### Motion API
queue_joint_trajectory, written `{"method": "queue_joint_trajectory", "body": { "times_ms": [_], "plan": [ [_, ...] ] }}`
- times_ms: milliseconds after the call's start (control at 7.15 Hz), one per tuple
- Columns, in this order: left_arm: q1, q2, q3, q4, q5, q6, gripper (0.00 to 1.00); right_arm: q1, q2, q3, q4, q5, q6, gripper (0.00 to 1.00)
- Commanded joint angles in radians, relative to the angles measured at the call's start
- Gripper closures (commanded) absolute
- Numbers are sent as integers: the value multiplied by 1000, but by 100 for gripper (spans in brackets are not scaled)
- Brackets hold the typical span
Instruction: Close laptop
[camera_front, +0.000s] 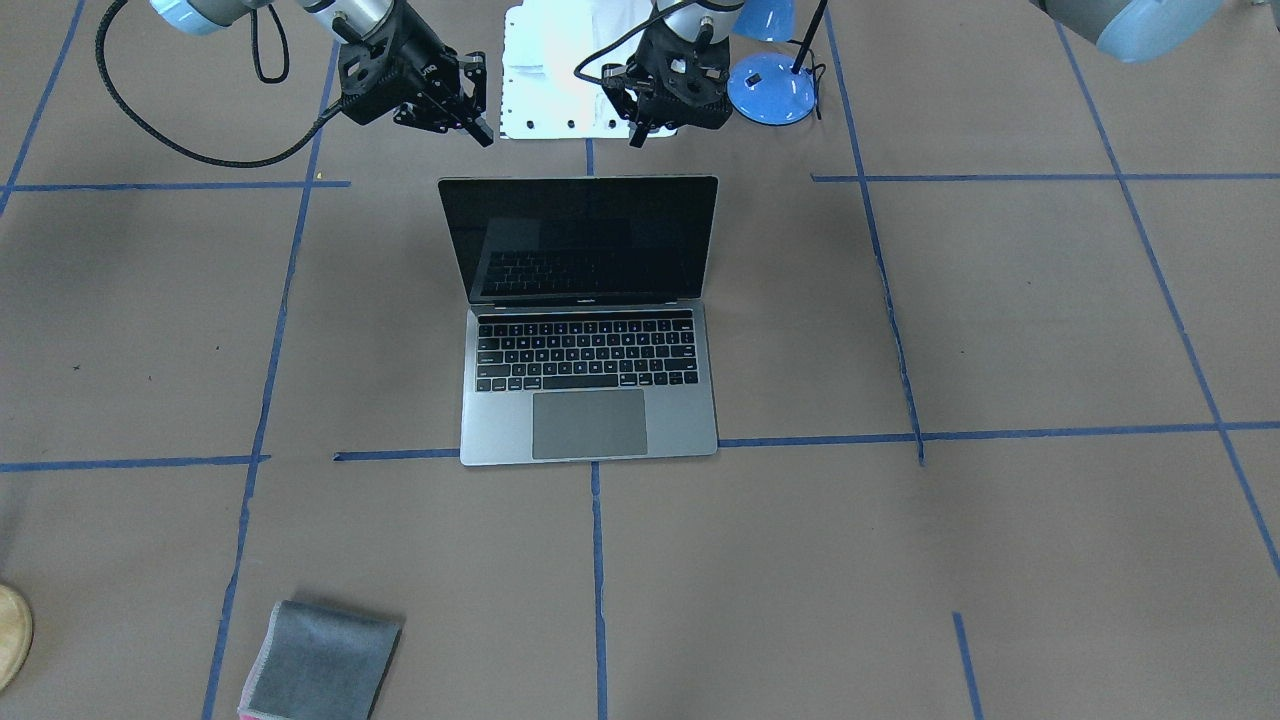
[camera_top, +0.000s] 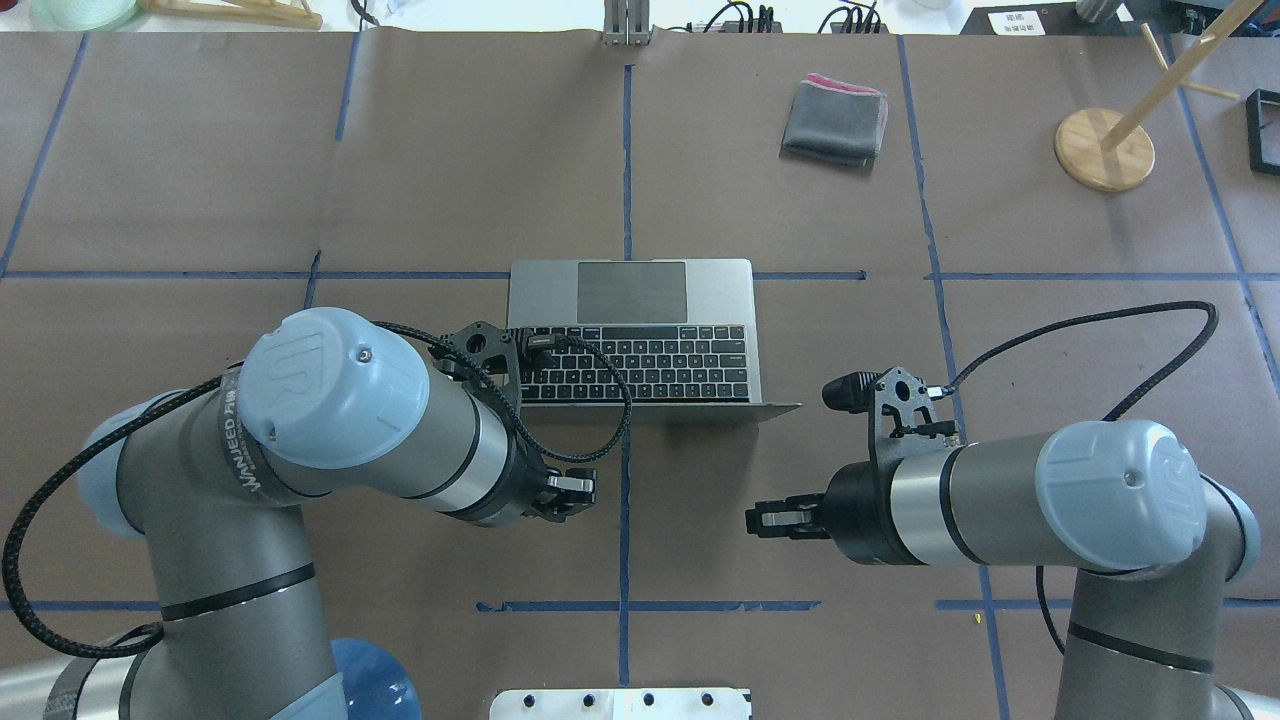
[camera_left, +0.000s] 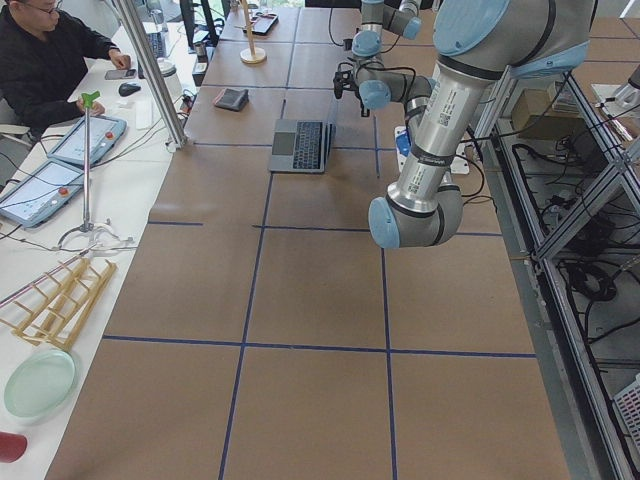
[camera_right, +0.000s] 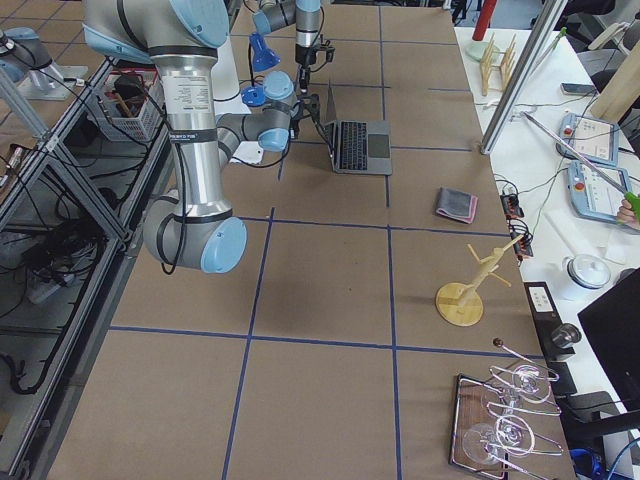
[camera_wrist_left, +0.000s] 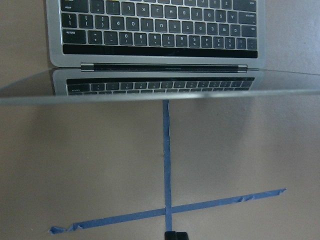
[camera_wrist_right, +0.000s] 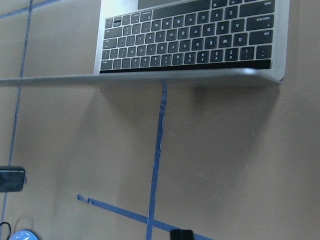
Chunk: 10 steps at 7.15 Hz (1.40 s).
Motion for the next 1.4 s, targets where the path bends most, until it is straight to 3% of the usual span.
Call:
{"method": "queue_joint_trajectory", "body": {
  "times_ms": [0,419,978,1258],
  "plan": [
    [-44,-2,6,-9,4,1,100,44,0,-3,1,-31,-9,98],
    [-137,-40,53,-18,3,4,100,129,115,-107,-9,-23,-11,99],
    [-210,-112,168,-29,-2,50,100,255,126,-137,-6,49,-13,100],
    [-226,-135,271,-113,-2,50,100,278,237,-268,-6,51,-17,100]
  ]
}}
